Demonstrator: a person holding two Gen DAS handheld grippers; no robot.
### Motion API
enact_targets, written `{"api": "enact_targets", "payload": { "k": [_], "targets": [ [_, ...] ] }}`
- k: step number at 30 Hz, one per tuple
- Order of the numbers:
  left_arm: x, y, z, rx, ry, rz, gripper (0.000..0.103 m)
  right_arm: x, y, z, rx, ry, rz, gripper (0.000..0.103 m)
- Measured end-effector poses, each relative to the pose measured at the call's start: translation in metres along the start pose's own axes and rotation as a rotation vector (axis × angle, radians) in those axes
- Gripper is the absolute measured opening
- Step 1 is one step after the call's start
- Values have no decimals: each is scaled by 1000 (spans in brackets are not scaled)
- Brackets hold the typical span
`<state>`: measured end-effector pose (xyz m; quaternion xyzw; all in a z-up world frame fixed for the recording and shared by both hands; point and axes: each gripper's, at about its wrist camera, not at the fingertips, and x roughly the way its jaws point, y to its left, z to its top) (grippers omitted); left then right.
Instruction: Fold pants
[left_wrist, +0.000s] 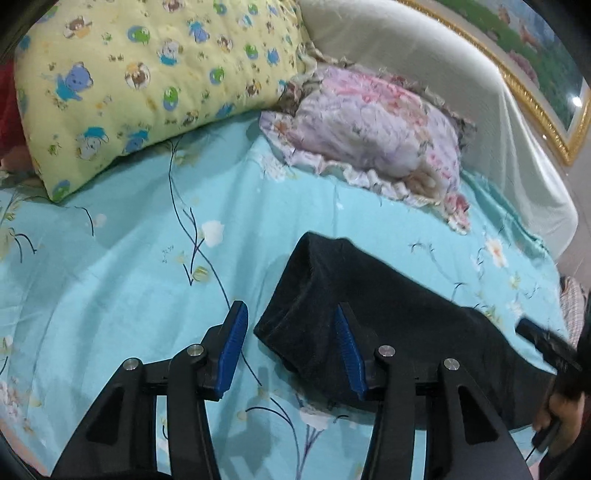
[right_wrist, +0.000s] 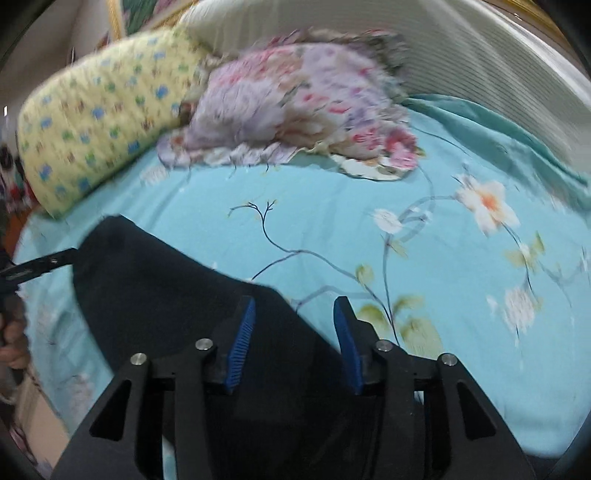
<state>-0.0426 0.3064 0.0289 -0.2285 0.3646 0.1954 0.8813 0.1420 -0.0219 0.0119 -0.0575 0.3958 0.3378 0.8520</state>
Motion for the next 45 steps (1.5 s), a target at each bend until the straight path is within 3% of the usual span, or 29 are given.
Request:
{"api": "enact_targets", "payload": {
  "k": [5,17,29,37,45],
  "targets": [
    [-9,-30,1,48,-3,-35,56,-45,-15,-36,109,-30,26,48],
    [6,-131,-27,203,95,-156,62,-123,-66,-116,346,-76,-55,49],
    [9,-248,-59,439,177,-268,68,-170,-110,-177,553,-128,-105,61],
    [9,-323,-80,591,212,-327,68,-198,-152,-214,729,-183,-149,61],
    [17,-394,-99,743,286,-436,68,-209,-182,-227,807,-229,-156,61]
  ]
}}
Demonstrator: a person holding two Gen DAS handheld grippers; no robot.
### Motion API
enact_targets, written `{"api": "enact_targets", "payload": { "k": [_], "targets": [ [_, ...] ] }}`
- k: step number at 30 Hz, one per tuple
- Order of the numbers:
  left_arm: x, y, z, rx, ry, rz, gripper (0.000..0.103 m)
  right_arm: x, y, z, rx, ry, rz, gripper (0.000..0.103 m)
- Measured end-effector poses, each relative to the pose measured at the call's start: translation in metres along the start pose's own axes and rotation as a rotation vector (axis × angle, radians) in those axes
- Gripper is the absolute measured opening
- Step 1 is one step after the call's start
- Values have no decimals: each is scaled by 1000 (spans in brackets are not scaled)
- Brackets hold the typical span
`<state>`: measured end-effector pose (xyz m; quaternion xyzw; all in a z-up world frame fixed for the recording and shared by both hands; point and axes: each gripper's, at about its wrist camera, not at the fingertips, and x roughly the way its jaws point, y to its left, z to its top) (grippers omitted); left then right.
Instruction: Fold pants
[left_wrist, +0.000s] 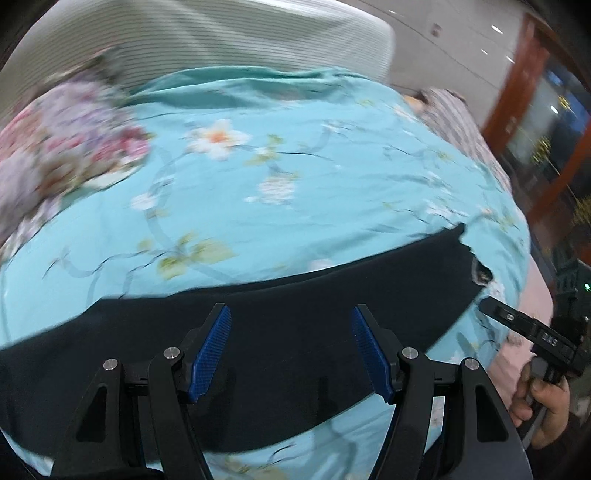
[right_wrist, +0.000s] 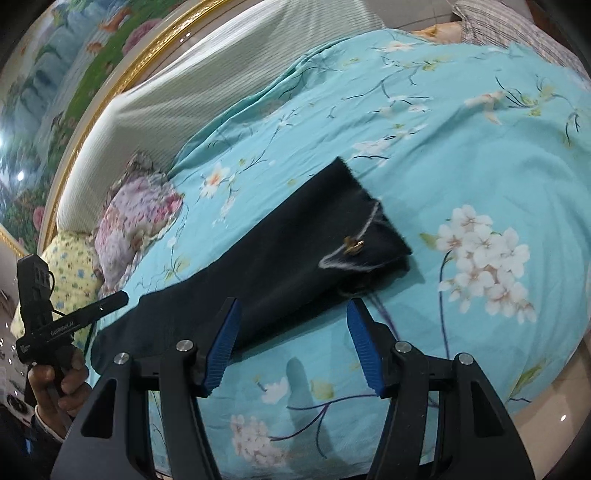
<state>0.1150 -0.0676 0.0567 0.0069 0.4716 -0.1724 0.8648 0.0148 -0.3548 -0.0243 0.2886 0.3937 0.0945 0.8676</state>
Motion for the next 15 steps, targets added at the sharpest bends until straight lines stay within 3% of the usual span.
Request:
{"api": "enact_targets", "payload": {
  "k": [5,13,15],
  "targets": [
    [31,-39,24,127,60,-70,69,4,-20,4,76,-4,16,61],
    [89,-82,58,214,152,-184,69,14,-48,11,199,-41,111,60],
    [104,-95,64,249,177,-210,69,17,-50,13,215,-51,127,55]
  ]
}}
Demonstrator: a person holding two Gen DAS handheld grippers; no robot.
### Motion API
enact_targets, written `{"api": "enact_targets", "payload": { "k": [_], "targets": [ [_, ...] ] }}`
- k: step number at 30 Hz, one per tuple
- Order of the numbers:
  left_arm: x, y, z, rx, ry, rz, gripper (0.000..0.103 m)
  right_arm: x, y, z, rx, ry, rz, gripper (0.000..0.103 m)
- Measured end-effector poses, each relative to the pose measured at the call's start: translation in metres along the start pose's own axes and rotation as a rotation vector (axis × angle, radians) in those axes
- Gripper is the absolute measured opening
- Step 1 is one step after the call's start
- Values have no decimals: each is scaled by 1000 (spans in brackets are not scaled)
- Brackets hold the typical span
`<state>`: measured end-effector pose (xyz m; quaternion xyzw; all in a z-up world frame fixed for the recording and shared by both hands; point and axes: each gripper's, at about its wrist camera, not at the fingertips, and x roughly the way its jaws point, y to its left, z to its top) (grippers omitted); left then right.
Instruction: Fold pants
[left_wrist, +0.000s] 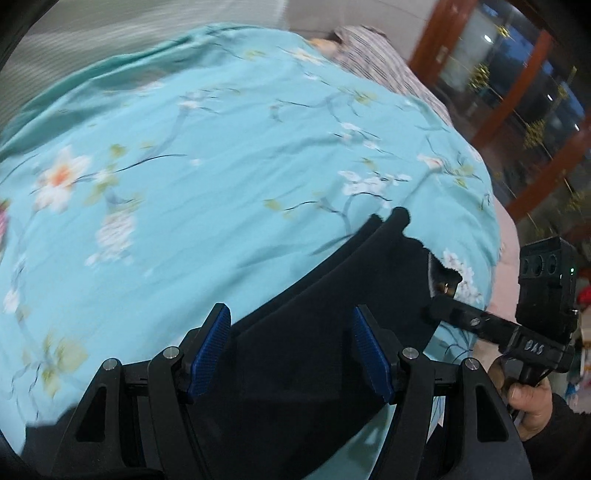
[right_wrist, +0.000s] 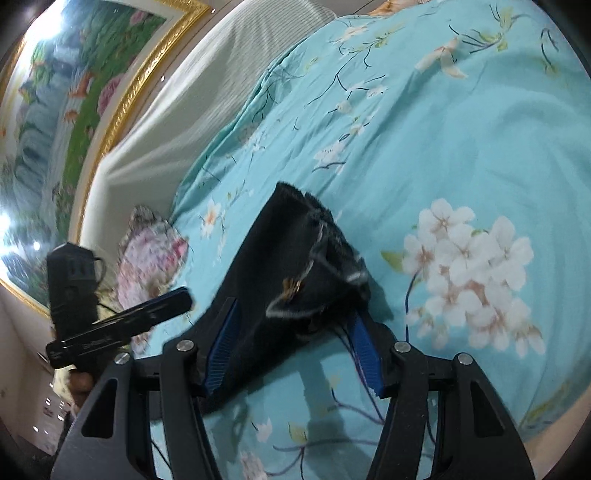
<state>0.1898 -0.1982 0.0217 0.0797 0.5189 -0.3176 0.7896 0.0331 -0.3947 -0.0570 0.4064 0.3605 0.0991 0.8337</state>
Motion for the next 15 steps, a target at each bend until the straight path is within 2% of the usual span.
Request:
{"api": "enact_targets", "payload": {
  "k": [1,2,6,9,11,12,14,15],
  "targets": [
    [8,-3,5,16,15,-8,69,2,-1,1,-2,0,-4,47],
    [17,-7,11,33,34,-10,69,4,-2,2,1,1,-15,44],
    [41,-20,23,85,79,-40,69,5,-7,1,21,-27,2,36],
    [55,-27,29,107,99,-58,67,5,-12,-1,26,-45,36,34],
    [65,-32,34,115,109,-77,65,7,-15,1,34,-28,73,25],
    [68,-33,36,118,110,-87,60,7,-16,2,33,-22,62,15],
    [73,-39,43,131,112,-114,51,7,-19,3,33,-10,50,14],
    [74,-41,46,138,115,-122,41,6,-19,2,28,-16,52,14]
  ]
}}
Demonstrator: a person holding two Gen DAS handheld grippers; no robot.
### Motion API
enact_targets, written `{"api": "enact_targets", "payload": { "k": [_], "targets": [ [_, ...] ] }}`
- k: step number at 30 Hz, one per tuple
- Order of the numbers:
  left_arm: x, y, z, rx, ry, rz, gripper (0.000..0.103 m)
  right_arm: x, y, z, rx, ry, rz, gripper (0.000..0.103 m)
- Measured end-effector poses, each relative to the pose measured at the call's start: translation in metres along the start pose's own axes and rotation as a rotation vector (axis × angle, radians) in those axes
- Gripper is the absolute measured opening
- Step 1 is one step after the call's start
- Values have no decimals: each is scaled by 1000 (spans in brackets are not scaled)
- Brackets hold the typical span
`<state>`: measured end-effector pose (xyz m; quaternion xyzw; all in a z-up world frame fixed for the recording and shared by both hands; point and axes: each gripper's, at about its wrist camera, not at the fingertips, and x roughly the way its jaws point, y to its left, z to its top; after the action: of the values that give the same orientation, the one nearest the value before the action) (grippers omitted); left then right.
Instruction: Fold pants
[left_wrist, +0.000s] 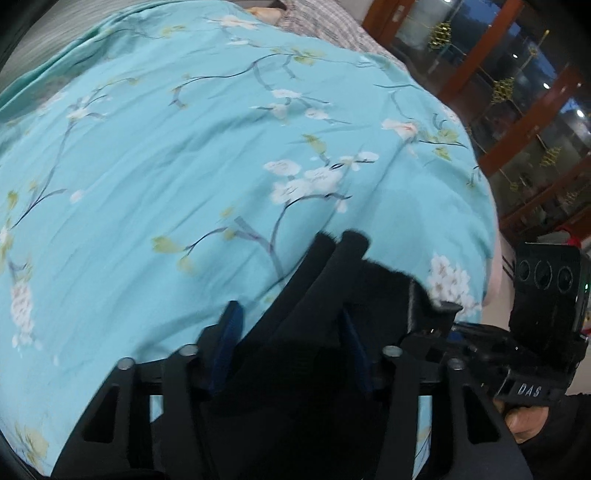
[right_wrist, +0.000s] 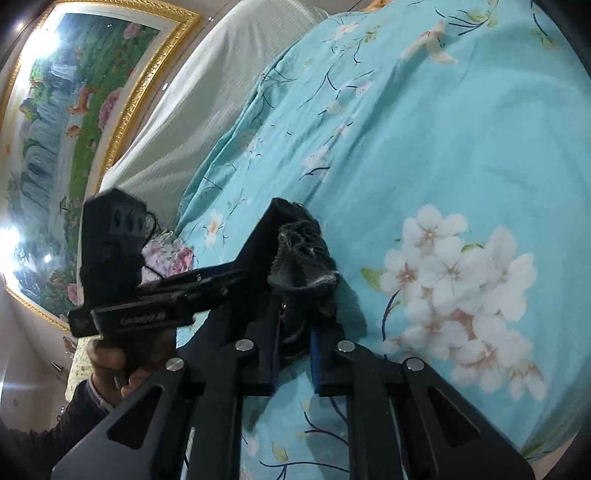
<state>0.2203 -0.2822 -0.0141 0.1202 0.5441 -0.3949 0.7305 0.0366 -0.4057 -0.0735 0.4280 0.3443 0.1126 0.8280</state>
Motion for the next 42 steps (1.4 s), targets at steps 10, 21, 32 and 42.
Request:
{"api": "enact_targets", "payload": {
  "k": [10,21,32,42],
  "targets": [
    [-13,-20,8,66,-52,-41,10,-15,-2,7,-16,-49,15,12],
    [-92,-9,-21,18,-209,-73,10,-18,42,6,-93,-28,167,12],
    [-167,31,-104,-119,-334,-20,10,16,108,-30,-198,100,350,12],
    [-179,81,-173,-284,-376,11,10,76,145,-92,-279,251,368,13]
  ]
}}
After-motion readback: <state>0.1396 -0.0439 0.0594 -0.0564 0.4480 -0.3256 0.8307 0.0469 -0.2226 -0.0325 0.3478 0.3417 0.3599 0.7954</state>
